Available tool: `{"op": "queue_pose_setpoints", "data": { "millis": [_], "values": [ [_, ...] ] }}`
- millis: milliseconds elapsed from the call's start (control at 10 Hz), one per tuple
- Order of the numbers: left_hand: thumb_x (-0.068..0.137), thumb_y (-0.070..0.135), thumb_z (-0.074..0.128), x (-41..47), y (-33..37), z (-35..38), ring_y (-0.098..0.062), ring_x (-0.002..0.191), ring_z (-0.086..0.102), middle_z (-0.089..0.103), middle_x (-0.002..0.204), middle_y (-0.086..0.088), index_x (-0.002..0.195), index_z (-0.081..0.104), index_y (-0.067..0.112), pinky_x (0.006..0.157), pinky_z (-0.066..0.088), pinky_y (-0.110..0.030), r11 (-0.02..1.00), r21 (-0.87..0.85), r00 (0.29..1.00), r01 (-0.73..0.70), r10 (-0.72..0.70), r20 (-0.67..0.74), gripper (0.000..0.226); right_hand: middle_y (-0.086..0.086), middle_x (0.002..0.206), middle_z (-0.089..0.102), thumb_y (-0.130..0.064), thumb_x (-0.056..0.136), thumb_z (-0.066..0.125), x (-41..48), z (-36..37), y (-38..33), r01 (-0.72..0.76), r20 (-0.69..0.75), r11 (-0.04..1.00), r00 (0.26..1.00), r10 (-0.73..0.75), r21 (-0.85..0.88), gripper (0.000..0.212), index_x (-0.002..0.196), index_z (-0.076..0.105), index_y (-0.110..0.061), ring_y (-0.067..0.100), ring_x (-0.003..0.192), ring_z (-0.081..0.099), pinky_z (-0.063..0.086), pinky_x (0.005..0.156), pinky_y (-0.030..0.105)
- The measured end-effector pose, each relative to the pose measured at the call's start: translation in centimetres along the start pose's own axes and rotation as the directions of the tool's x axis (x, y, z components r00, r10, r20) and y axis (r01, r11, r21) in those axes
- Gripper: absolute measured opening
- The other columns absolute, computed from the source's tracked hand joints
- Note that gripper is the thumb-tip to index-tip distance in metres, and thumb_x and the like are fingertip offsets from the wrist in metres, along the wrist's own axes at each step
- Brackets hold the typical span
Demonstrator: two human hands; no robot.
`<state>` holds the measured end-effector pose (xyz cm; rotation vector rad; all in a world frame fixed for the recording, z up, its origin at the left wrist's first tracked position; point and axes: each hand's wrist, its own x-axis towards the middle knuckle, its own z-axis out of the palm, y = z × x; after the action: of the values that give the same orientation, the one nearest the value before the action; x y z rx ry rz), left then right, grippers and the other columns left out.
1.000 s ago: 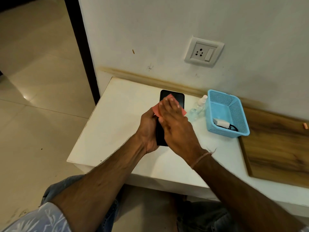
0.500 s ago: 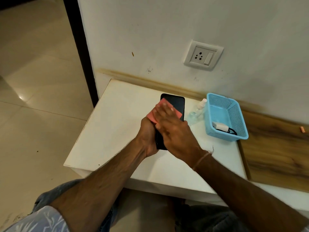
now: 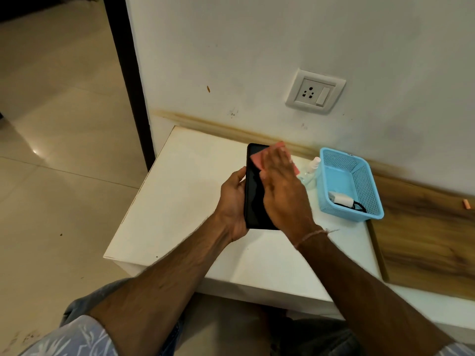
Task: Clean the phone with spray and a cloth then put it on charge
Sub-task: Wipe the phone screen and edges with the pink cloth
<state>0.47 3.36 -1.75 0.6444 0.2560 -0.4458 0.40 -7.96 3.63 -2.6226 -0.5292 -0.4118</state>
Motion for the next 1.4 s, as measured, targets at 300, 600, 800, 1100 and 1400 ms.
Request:
{"op": "queue_pose_setpoints", "data": {
  "millis": [300,600,800,1100,1400],
  "values": [
    [0.094,0.054,0.045,0.0,-0.4,0.2,-0.028,0.103,0.072,0.072,0.122,-0.010,0.114,0.077,0.021,0.086,0.057,-0.040,0.999,-0.039,0.999,-0.029,0.030,0.028,0.050,0.010,0.158,0.020,-0.020,0.102,0.039,1.1,2.8,-2.6,-0.098,0.085,0.994,0.991,0.101,-0.038,0.047,0.148,0.032,-0.010,0.023,0.148,0.010,0.011,0.121,0.036],
    [0.097,0.054,0.039,0.3,-0.9,0.0,-0.032,0.121,0.061,0.065,0.134,-0.012,0.136,0.061,0.019,0.105,0.044,-0.051,0.998,-0.060,0.999,-0.032,0.035,0.041,0.057,0.012,0.158,0.022,-0.019,0.098,0.044,-0.1,5.0,-3.6,0.039,0.143,0.937,0.990,0.012,-0.346,0.054,0.149,0.030,-0.010,0.028,0.148,0.013,-0.006,0.119,0.025],
    [0.093,0.056,0.047,0.5,-1.0,0.2,-0.030,0.105,0.072,0.073,0.121,-0.010,0.115,0.076,0.021,0.090,0.057,-0.042,0.998,0.069,1.000,-0.002,0.004,-0.029,0.051,0.005,0.159,0.016,-0.020,0.104,0.033,1.3,1.6,0.1,-0.233,-0.108,0.965,0.963,0.246,0.119,0.047,0.149,0.026,-0.008,0.016,0.148,0.005,0.004,0.117,0.019],
    [0.094,0.055,0.045,0.7,-0.9,0.1,-0.029,0.107,0.072,0.072,0.124,-0.008,0.117,0.076,0.024,0.083,0.058,-0.042,1.000,-0.006,1.000,-0.005,0.005,-0.008,0.049,0.011,0.158,0.021,-0.013,0.101,0.040,1.2,3.0,0.1,-0.065,-0.051,0.991,0.996,0.072,0.120,0.048,0.147,0.030,-0.004,0.022,0.148,0.010,0.014,0.121,0.037],
    [0.093,0.056,0.046,0.7,-0.4,-0.3,-0.028,0.108,0.071,0.073,0.122,-0.008,0.118,0.075,0.023,0.086,0.059,-0.043,0.998,0.056,0.997,-0.012,0.016,-0.074,0.050,0.004,0.129,0.057,-0.014,0.092,0.056,1.0,2.8,-0.5,-0.010,-0.235,0.990,0.971,0.044,0.143,0.029,0.119,0.065,-0.019,0.026,0.123,0.048,0.048,0.098,0.038]
  ]
}}
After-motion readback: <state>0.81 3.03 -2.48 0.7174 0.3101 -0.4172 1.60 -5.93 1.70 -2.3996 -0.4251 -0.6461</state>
